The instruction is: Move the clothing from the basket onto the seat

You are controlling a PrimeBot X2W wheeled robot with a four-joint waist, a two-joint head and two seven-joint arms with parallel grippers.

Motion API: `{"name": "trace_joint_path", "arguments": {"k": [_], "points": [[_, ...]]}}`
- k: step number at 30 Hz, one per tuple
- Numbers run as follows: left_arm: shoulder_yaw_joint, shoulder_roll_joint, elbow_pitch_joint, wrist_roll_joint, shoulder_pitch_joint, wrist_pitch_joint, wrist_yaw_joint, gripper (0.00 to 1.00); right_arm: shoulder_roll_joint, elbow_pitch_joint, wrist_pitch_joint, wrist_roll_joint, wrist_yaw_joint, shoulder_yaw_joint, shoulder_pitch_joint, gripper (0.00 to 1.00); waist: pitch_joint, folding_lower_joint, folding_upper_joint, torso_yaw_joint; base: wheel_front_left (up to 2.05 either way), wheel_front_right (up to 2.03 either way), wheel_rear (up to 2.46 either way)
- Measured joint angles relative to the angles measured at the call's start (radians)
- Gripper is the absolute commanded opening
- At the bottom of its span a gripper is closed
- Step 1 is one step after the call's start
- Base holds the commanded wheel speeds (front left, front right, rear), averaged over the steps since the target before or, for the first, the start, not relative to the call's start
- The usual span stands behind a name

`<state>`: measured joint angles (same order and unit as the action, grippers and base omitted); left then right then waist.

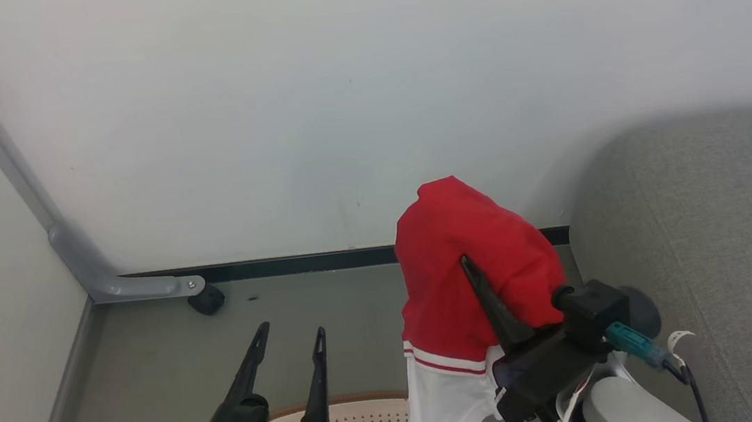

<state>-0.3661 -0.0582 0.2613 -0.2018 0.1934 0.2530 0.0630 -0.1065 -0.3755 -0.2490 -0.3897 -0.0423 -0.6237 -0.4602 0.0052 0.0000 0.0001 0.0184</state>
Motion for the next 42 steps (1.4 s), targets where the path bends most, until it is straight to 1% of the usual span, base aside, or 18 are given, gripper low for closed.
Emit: {"name": "trace_joint_path", "arguments": {"k": [5, 9, 14, 26, 31, 35, 39, 42], "points": [[0.044, -0.009, 0.013, -0.027, -0.023, 0.000, 0.017, 1.00, -0.023, 0.035, 0.000, 0.016, 0.008, 0.027, 0.009, 0.00, -0.004, -0.0001, 0.0000, 0.003, 0.00, 0.00, 0.00], [0.073, -0.028, 0.019, -0.026, -0.038, 0.000, 0.026, 1.00, -0.041, 0.065, 0.000, 0.018, 0.013, 0.058, 0.046, 0.00, -0.007, 0.0000, 0.0000, 0.003, 0.00, 0.00, 0.00], [0.133, -0.034, 0.027, -0.026, -0.062, 0.000, 0.035, 1.00, -0.054, 0.107, 0.000, 0.019, 0.016, 0.099, 0.096, 0.00, -0.012, -0.0001, 0.0000, 0.002, 0.00, 0.00, 0.00], [0.178, -0.030, 0.059, -0.026, -0.121, 0.000, 0.044, 1.00, -0.059, 0.153, 0.000, 0.019, 0.014, 0.177, 0.193, 0.00, -0.023, 0.0000, 0.0000, -0.005, 0.00, 0.00, 0.00], [0.184, -0.020, 0.066, -0.025, -0.128, 0.000, 0.047, 1.00, -0.058, 0.163, 0.000, 0.019, 0.006, 0.202, 0.237, 0.00, -0.028, 0.0000, 0.0000, -0.006, 0.00, 0.00, 0.00], [0.186, -0.017, 0.081, -0.025, -0.163, 0.000, 0.047, 1.00, -0.056, 0.166, 0.000, 0.019, -0.003, 0.234, 0.284, 0.00, -0.041, -0.0001, -0.0001, -0.007, 0.00, 0.00, 0.00], [0.186, -0.012, 0.079, -0.024, -0.186, 0.000, 0.047, 1.00, -0.057, 0.175, 0.000, 0.019, -0.026, 0.269, 0.342, 0.00, -0.048, -0.0001, -0.0001, -0.009, 0.00, 0.00, 0.00], [0.187, -0.008, 0.077, -0.024, -0.193, 0.000, 0.049, 1.00, -0.058, 0.178, 0.000, 0.020, -0.037, 0.301, 0.375, 0.00, -0.051, -0.0001, -0.0001, -0.012, 0.00, 0.00, 0.00]]}}
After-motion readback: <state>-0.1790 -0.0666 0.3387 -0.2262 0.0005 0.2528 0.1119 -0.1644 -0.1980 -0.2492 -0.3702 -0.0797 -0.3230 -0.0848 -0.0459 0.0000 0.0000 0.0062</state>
